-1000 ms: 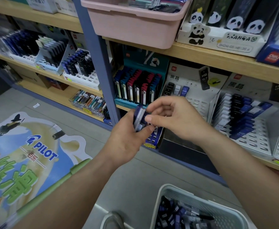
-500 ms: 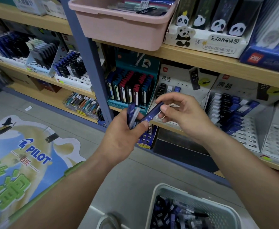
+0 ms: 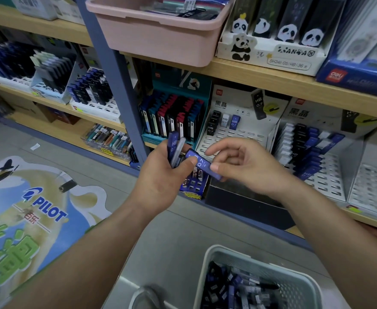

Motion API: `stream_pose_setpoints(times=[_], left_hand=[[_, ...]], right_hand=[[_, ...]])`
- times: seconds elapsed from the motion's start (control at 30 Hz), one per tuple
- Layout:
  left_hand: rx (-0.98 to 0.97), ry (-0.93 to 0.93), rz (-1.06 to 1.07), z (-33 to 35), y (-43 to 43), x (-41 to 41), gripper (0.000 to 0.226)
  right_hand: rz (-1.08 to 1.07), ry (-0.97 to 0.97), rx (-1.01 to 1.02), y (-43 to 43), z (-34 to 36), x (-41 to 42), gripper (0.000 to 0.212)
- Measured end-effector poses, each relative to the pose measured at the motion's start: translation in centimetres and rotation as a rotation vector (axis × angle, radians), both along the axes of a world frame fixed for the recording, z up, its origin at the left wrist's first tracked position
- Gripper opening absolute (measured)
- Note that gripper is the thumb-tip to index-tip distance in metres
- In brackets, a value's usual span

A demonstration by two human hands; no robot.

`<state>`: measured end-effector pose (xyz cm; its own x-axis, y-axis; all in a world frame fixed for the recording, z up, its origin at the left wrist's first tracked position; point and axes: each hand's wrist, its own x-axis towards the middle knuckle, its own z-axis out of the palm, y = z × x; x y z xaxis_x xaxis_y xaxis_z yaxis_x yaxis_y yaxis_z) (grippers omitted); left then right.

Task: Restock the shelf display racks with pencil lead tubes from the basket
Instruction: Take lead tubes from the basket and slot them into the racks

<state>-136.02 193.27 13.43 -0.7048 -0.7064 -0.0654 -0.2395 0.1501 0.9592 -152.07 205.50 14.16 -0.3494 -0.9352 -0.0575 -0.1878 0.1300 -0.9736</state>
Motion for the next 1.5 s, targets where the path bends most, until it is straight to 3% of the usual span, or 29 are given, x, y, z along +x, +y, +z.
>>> stream_pose_setpoints(times=[0.17, 0.2, 0.3, 0.4, 0.57, 0.67, 0.97, 1.17, 1.33, 1.5], left_hand=[[0.003, -0.021, -0.026, -0.1, 0.7, -0.7, 0.017], [0.011, -0.025, -0.030, 0.0, 0.8, -0.8, 0.017], [0.016, -0.072, -0.048, 0.0, 0.8, -0.9, 0.011], [0.022, -0.131, -0.055, -0.2, 0.7, -0.9, 0.010], [0.064, -0.136, -0.103, -0.3, 0.9, -0.9, 0.015], [0.143, -0.122, -0.113, -0.3, 1.0, -1.0, 0.016], [0.245, -0.068, -0.095, -0.5, 0.6, -1.2, 0.005], [0.256, -0.068, -0.088, -0.6, 0.3, -1.1, 0.012], [0.253, -0.042, -0.128, 0.2, 0.3, -0.5, 0.014], [0.363, -0.009, -0.129, 0.8, 0.5, -0.1, 0.016]], right_hand=[[0.034, -0.034, 0.005, 0.6, -1.0, 0.7, 0.068], [0.039, -0.037, -0.002, 0.7, -1.0, 0.7, 0.069], [-0.056, -0.010, -0.011, 0.9, -1.0, 0.2, 0.047], [-0.324, 0.112, 0.008, 0.7, -1.4, -2.2, 0.026], [-0.576, 0.438, -0.033, -2.3, -2.2, -7.0, 0.017], [-0.594, 0.572, 0.027, -4.5, -2.8, -8.5, 0.017], [-0.667, 0.616, 0.117, -5.9, -4.8, -10.6, 0.023], [-0.597, 0.672, 0.114, -5.7, -5.2, -10.7, 0.020], [-0.493, 0.869, 0.112, -5.9, -5.5, -10.8, 0.026], [-0.390, 0.902, 0.262, -6.1, -6.4, -11.1, 0.036]])
